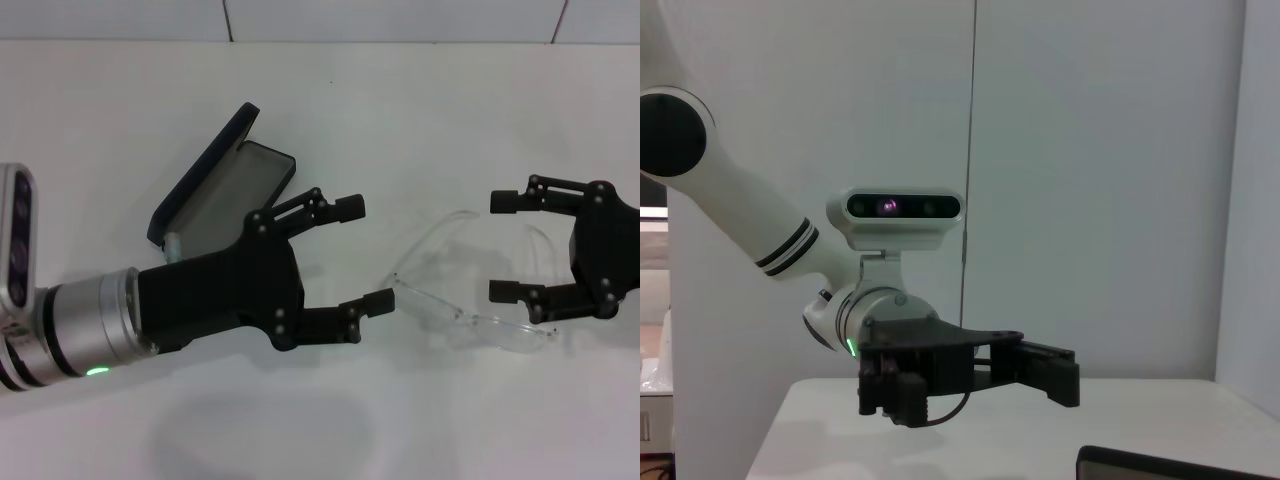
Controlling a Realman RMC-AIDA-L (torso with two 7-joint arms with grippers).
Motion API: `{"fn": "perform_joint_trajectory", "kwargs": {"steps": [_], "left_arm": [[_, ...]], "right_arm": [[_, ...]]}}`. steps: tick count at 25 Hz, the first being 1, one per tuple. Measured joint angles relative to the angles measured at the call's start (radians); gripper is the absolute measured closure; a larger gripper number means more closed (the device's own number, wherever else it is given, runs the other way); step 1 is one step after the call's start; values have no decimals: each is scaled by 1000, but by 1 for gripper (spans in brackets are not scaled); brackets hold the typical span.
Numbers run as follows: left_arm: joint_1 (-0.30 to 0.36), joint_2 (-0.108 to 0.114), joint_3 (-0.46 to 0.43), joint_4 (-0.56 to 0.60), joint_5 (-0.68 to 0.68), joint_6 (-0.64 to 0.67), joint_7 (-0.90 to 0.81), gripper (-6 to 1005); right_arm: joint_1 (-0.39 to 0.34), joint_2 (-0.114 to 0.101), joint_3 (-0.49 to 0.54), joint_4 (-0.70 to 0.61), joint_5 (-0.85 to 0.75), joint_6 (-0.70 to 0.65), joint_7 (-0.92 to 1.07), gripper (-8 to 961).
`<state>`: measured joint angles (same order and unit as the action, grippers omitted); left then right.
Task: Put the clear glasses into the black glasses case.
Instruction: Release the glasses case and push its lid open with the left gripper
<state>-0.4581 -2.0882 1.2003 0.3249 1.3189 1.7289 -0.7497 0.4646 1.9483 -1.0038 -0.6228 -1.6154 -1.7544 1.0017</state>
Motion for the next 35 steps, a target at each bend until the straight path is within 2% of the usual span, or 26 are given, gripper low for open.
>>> {"fn": "perform_joint_trajectory", "kwargs": {"steps": [13,16,19,22,24,26,28,29,33,35], "left_arm": [[-1,-1,0,-16,0,2,-6,108],[0,8,-18,19,-9,2,-80,108],[-1,39,-33,139,-2,-1,-248,108],[-7,95,-35,303,13,-47,-526,108],[-9,129,-41,399,44,-130,-695,108],[-10,146,-65,481,132,-240,-852,109],[-14,144,-96,546,257,-315,-969,109],[-19,136,-118,582,338,-350,-1028,109],[-50,89,-164,653,587,-419,-1171,109],[-69,58,-166,688,720,-433,-1231,108]], "right_arm": [[-17,10,-4,3,-1,9,-23,92],[-20,15,-1,0,-2,8,-31,92],[-20,15,0,-4,-2,4,-31,93],[-19,16,0,-2,-2,3,-31,93],[-20,18,-1,-2,-1,3,-31,93],[-21,20,0,-2,-1,4,-31,93],[-21,23,1,0,-1,8,-32,93],[-21,24,1,0,-1,9,-33,93],[-21,27,-4,1,-1,11,-38,93],[-18,31,-5,1,-4,11,-40,93]]}}
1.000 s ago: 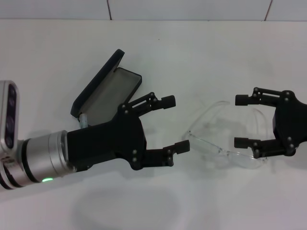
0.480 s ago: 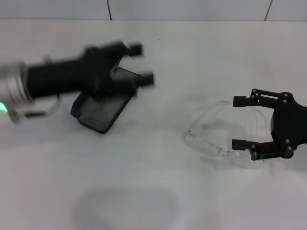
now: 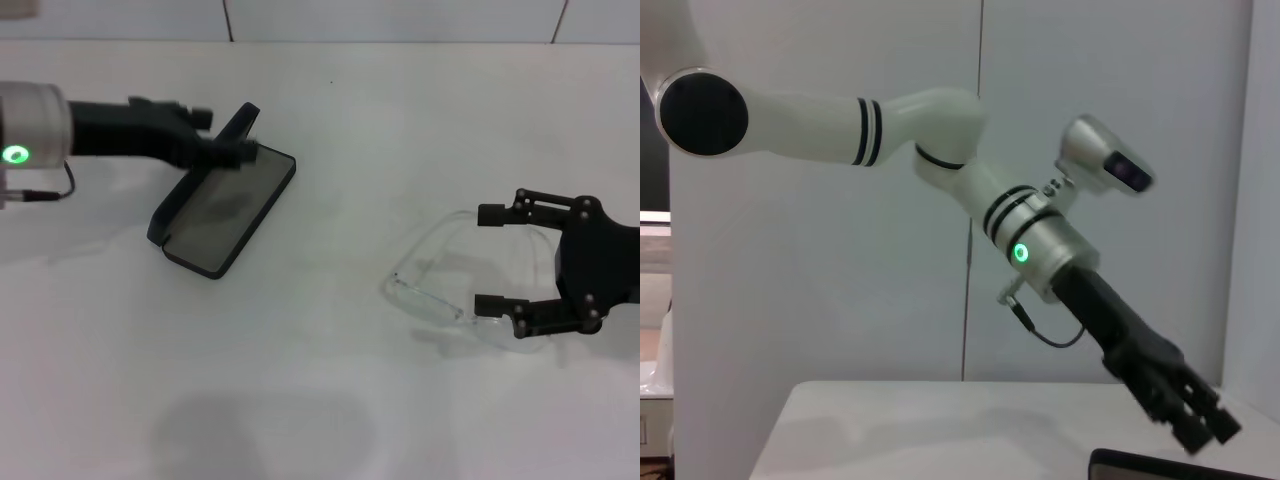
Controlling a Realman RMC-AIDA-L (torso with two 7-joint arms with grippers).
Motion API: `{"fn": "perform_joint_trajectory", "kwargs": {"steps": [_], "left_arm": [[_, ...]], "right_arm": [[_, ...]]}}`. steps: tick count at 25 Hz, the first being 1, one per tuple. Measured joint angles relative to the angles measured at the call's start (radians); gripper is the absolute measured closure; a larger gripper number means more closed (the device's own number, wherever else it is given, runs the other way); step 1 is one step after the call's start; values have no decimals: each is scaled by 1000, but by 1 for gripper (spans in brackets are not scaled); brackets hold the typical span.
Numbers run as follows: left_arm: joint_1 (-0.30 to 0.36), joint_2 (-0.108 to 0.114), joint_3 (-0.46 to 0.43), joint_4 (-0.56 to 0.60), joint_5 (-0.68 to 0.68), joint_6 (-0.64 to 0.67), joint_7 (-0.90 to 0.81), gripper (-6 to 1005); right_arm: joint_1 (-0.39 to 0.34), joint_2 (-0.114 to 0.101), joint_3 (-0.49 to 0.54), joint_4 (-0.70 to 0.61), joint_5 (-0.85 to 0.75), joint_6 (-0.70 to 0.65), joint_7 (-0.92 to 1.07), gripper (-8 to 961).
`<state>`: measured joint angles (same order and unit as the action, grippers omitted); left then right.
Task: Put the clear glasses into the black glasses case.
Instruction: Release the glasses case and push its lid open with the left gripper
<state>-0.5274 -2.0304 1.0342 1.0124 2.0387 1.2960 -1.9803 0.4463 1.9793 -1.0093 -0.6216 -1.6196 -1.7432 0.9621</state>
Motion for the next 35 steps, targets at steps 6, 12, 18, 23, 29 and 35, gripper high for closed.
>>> {"fn": "perform_joint_trajectory", "kwargs": {"steps": [6,12,18,23,29,35], "left_arm": [[-9,-58,20,67,190,-44,-56,108],[-1,-57,31,67,196,-83,-69,108],[0,-57,36,53,205,-111,-70,124],[0,-57,36,41,220,-137,-71,146],[-11,-55,38,8,225,-138,-69,172],[-21,-59,41,4,249,-139,-71,447]], "right_arm": [[-2,8,0,0,-10,2,-1,93],[-11,9,0,2,-11,2,-3,93],[-15,9,0,2,-11,2,-9,94],[-16,8,0,2,-13,2,-12,94],[-15,7,0,1,-33,3,-37,94],[-17,9,0,2,-36,4,-72,94]]}}
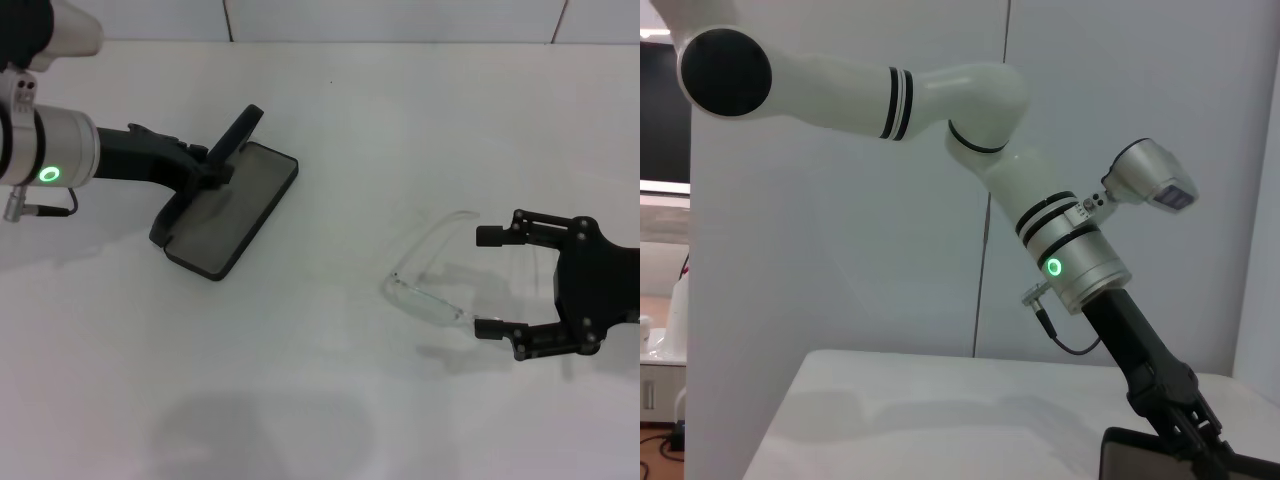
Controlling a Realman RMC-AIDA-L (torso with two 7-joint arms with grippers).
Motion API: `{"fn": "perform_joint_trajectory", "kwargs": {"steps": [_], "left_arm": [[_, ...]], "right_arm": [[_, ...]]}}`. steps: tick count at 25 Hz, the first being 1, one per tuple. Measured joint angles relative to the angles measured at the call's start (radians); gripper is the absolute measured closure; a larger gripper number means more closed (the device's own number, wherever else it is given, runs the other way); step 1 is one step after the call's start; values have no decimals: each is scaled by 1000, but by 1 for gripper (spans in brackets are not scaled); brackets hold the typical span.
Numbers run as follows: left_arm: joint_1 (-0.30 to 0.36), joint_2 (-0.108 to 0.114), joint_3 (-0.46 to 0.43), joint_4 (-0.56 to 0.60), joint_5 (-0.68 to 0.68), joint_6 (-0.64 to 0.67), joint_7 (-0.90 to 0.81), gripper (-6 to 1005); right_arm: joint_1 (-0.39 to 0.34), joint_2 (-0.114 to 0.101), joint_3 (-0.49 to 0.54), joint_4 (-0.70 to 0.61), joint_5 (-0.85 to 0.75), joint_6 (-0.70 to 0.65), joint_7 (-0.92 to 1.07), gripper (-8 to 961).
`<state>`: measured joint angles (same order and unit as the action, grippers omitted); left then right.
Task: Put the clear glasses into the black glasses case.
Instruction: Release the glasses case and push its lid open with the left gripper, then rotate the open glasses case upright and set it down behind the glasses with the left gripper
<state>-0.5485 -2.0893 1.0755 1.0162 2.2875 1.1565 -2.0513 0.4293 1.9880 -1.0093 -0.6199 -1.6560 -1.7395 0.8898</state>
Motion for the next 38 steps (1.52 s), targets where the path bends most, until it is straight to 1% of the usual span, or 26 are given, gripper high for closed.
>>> {"fn": "perform_joint_trajectory", "kwargs": {"steps": [4,9,12,15,20,24,25,31,38], "left_arm": [[-11,2,17,2,2,-3,10,603],[-45,3,55,17,-2,-5,71,735],[-71,1,75,28,-25,-6,157,755],[-100,2,132,28,-74,-6,230,775],[-162,0,263,29,-100,-7,302,808],[-200,0,351,25,-101,-32,312,785],[-209,0,384,24,-101,-43,313,779],[-212,0,425,26,-91,-45,329,744],[-201,-1,429,25,-114,-46,348,704]], "right_arm": [[-2,-3,0,0,-2,-4,-7,94],[-16,-4,0,0,-2,-17,-31,94],[-24,-1,0,0,-4,-18,-56,95],[-29,1,0,1,-18,-21,-69,95],[-41,4,0,15,-27,-20,-84,95],[-52,5,2,27,-27,-25,-111,95],[-56,5,2,27,-27,-25,-116,95],[-66,8,1,35,-27,-28,-124,95],[-74,9,4,36,-27,-31,-122,95]]}}
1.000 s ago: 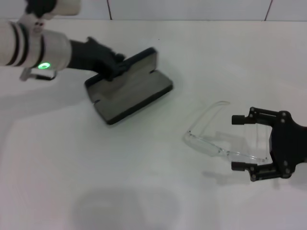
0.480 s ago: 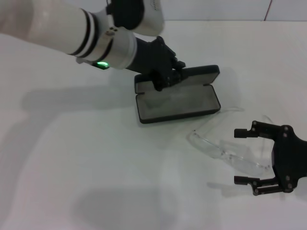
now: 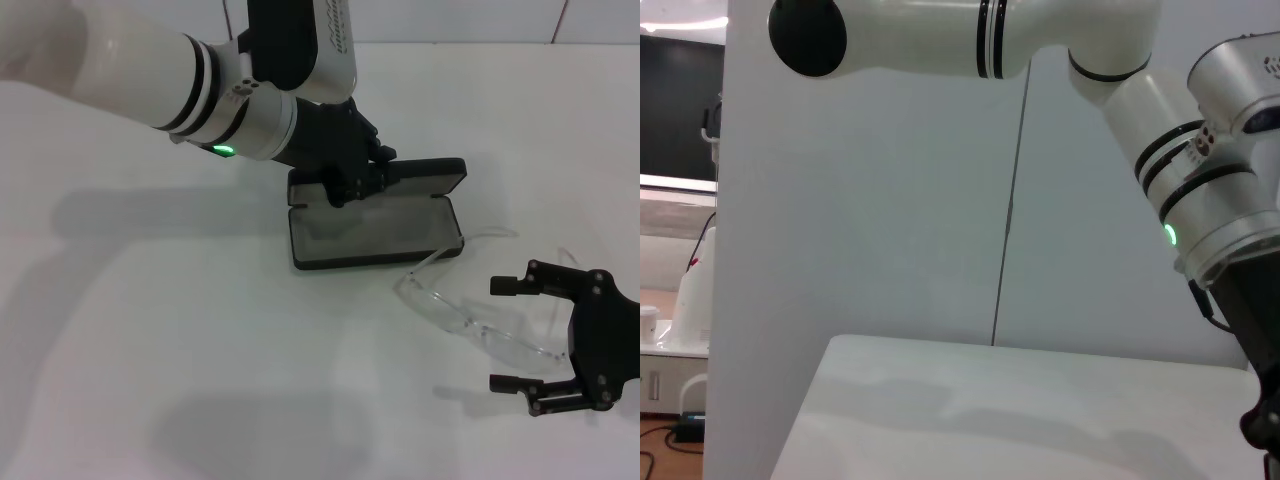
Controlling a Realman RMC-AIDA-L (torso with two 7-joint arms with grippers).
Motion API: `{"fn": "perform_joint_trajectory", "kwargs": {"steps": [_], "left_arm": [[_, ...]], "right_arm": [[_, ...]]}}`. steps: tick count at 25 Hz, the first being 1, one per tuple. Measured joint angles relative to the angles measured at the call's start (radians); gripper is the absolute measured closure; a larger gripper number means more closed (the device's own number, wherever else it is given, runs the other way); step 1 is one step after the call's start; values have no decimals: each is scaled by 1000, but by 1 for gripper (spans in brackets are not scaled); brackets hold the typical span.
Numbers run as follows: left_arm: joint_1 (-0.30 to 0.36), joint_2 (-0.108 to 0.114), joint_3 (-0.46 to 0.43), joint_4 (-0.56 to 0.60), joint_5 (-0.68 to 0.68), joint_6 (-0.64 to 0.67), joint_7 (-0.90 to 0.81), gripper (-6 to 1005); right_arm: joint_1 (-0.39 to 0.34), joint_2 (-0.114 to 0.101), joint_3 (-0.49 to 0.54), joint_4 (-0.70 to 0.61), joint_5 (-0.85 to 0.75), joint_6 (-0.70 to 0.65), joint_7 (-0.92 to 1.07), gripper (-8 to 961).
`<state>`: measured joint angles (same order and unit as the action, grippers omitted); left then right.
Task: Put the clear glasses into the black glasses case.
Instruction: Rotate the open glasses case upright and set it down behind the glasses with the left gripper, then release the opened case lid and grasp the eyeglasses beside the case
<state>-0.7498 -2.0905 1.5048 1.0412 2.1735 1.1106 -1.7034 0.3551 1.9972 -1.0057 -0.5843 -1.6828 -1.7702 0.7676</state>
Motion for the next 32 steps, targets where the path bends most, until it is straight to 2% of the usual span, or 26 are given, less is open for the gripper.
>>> {"fn": "perform_joint_trajectory", "kwargs": {"steps": [5,9,12,14,18,20,23,27,32], "left_arm": [[4,-1,-7,0,-41,-1,-27,675],[40,-1,-13,23,-76,2,-17,651],[98,-1,-36,53,-184,-3,17,634],[162,0,-76,60,-340,-6,90,558],[305,0,-119,24,-659,11,284,405],[391,0,-113,-4,-802,26,423,394],[480,-2,-89,-45,-951,34,583,393],[522,2,-93,-104,-1039,59,633,392],[503,4,-137,-186,-1056,100,658,393]], "right_arm": [[-1,2,-2,0,1,-6,6,96],[-1,4,3,0,4,-11,9,96],[-1,5,5,-18,8,-23,40,96],[-1,4,7,-66,10,-36,117,96],[-1,-7,7,-318,-32,-67,477,96],[1,-8,7,-492,-95,-71,689,96],[23,-1,-4,-720,-218,-73,950,98],[93,3,-73,-914,-396,-97,1209,102],[184,17,-203,-965,-612,-99,1383,108]]}}
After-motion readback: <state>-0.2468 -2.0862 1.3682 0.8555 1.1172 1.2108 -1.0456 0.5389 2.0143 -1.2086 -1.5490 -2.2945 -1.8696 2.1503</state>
